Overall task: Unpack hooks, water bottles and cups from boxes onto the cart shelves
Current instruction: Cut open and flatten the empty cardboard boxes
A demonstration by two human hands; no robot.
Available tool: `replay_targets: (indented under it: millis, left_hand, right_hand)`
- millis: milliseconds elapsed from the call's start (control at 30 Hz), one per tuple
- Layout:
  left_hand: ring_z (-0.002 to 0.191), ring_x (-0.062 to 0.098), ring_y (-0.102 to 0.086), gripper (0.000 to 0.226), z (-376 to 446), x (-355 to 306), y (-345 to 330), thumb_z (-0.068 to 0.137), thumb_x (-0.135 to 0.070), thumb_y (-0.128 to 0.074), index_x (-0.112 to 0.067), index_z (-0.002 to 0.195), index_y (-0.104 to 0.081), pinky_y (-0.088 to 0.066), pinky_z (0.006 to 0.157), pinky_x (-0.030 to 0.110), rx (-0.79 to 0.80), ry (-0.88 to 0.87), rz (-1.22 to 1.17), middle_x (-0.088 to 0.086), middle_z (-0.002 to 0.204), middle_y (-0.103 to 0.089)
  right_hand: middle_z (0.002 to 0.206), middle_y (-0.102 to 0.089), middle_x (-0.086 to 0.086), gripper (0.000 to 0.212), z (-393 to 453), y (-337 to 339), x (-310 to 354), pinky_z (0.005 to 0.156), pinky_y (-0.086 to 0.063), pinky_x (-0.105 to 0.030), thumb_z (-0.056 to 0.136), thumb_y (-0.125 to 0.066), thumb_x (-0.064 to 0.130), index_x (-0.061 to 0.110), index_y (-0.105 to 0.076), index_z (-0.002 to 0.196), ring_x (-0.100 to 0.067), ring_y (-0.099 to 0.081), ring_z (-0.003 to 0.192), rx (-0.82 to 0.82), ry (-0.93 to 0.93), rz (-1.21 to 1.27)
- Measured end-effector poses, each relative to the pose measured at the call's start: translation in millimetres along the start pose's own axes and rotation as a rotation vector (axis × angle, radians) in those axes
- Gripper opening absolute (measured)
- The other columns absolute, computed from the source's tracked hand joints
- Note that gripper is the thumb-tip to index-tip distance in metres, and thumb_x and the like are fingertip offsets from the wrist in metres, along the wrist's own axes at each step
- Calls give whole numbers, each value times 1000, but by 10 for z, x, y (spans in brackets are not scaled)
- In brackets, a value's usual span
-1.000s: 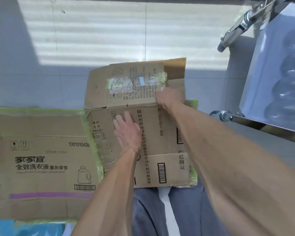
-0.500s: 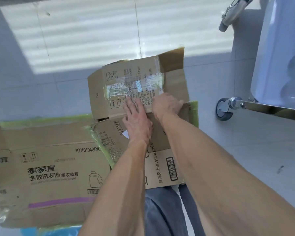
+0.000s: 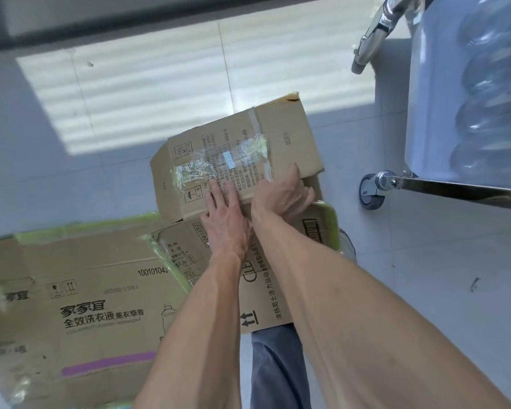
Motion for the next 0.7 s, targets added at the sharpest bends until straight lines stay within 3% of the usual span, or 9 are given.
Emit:
replay_targets:
  millis: [100,167,233,267,367,467,533,600,700]
  left_hand:
    - [151,33,12,85,-37,72,20,97,-35,-51,-27,157,8,-26,115,52,20,-5,-57,15,162,19]
    - [150,36,12,84,-17,97,-27,98,-35,-51,-27,157,8,-26,116,56,26,11,-33,18,161,20]
    - [150,40,9,81,-35,149,-139,99,-37,-51,-23,157,3,-21,116,60,39,55,30,22,161,17]
    - [150,42,6,79,-67,189,-231,99,-37,-50,-21,157,1,-21,115,60,64,85,44,22,161,16]
    - [146,44,-15,73,-184,307,-559,99,-36,-50,-18,156,-8,-39,105,58,173,128,-22,18,162,16]
    - [131,44,-41,72,-281,463,-887,93,-30,-53,-20,154,-15,-45,98,53,336,101,-81,16,162,18]
    - [119,42,-54,64,-310,595,-1062,91,-33,-55,-21,149,-31,-47,98,49,465,116,-122,9,162,21]
    - [119,39,-54,56,-325,718,-1212,91,-34,-55,-23,145,-40,-46,99,45,496,91,-89,5,163,20]
    - [133,39,-38,65,-361,809,-1396,90,-29,-56,-28,151,-31,-38,109,47,409,17,-9,9,163,20]
  right_hand:
    - [122,-62,-9,42,-129,59,28,117,-17,-42,80,-52,12,17,-60,121,-25,-46,123,97,308,-211]
    - [154,-31,-21,52,-143,1,-1,120,-7,-49,84,-52,13,10,-48,135,-33,-19,146,200,452,-354]
    - [162,-1,-24,63,-168,-86,-107,120,1,-49,88,-57,16,3,-33,145,-35,3,151,267,543,-488]
    - [162,4,-24,67,-206,-156,-190,120,1,-49,91,-57,18,3,-27,149,-35,6,151,319,604,-580]
    - [163,-1,-22,64,-347,-432,-529,118,-17,-48,94,-56,20,14,-26,150,-35,-4,150,625,686,-760]
    - [162,3,-19,67,-447,-686,-954,114,-24,-49,90,-61,30,22,-29,149,-37,-7,149,838,512,-835]
    - [163,8,-18,78,-468,-843,-1184,115,-23,-50,86,-65,37,27,-24,151,-37,-4,149,941,380,-881]
    - [163,15,-14,86,-454,-989,-1374,115,-23,-51,85,-65,43,32,-15,154,-36,-4,150,1010,340,-971]
    - [160,21,-19,90,-466,-1069,-1613,114,-25,-51,89,-61,44,29,-2,156,-39,-8,149,967,468,-1159]
Point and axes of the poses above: each hand's wrist, its own z-axis towards the middle knuckle, its own y-axis out of the back of the hand, x = y × z, the point moved 4 cm from there along z, towards the middle knuckle
